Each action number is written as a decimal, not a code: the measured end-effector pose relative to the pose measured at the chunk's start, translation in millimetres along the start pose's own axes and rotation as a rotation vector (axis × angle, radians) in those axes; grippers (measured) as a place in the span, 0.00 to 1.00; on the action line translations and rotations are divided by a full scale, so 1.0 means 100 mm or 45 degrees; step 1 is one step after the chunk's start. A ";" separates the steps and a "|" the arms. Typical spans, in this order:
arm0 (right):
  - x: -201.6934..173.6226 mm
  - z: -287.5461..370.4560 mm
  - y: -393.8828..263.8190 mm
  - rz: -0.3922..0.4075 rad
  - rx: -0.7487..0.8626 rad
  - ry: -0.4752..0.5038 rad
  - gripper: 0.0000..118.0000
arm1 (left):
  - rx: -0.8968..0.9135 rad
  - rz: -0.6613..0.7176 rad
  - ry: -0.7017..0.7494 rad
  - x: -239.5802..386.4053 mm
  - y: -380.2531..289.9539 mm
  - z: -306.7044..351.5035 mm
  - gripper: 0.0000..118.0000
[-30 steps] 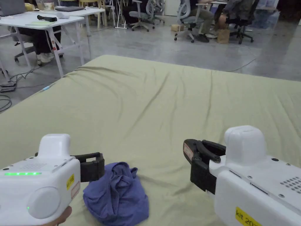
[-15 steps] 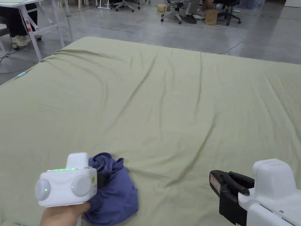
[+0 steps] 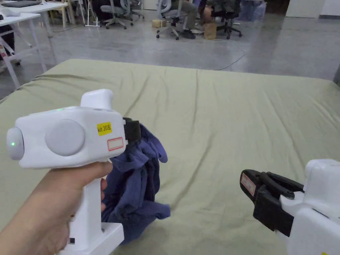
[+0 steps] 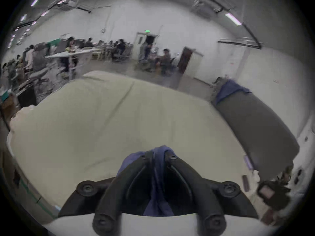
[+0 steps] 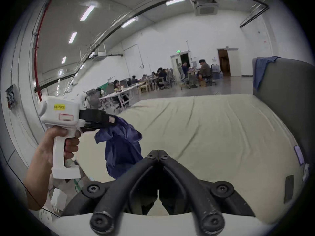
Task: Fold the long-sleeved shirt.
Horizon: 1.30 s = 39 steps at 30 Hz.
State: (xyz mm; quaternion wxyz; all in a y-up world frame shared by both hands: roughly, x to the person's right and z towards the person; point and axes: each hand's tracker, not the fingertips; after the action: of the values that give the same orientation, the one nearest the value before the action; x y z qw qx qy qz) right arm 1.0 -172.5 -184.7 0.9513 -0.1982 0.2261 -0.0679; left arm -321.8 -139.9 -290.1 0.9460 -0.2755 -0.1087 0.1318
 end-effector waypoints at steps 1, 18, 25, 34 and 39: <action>0.06 0.10 0.04 -0.011 0.031 -0.016 0.00 | 0.010 -0.016 -0.052 0.20 0.05 0.00 0.08; 1.05 0.94 -0.19 -0.201 0.099 -0.309 0.00 | -0.796 -0.230 -0.228 2.66 -1.81 -2.36 0.08; 1.16 0.81 -0.49 -0.277 -0.038 -0.316 0.00 | -0.876 -0.420 -0.199 2.60 -2.55 -2.65 0.29; 1.15 0.75 -0.46 -0.270 -0.028 -0.286 0.00 | -0.321 -0.489 -0.165 1.95 -1.50 -1.17 0.85; 1.11 0.59 -0.51 -0.301 -0.057 -0.252 0.00 | -0.295 -0.486 0.181 1.15 -1.64 -0.72 0.85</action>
State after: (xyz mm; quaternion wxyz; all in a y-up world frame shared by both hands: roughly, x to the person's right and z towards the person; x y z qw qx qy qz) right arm 124.9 -223.2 -160.0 0.9496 -0.2505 0.1076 -0.1544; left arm -162.0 -273.0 -244.4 0.9211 -0.3653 -0.1065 -0.0824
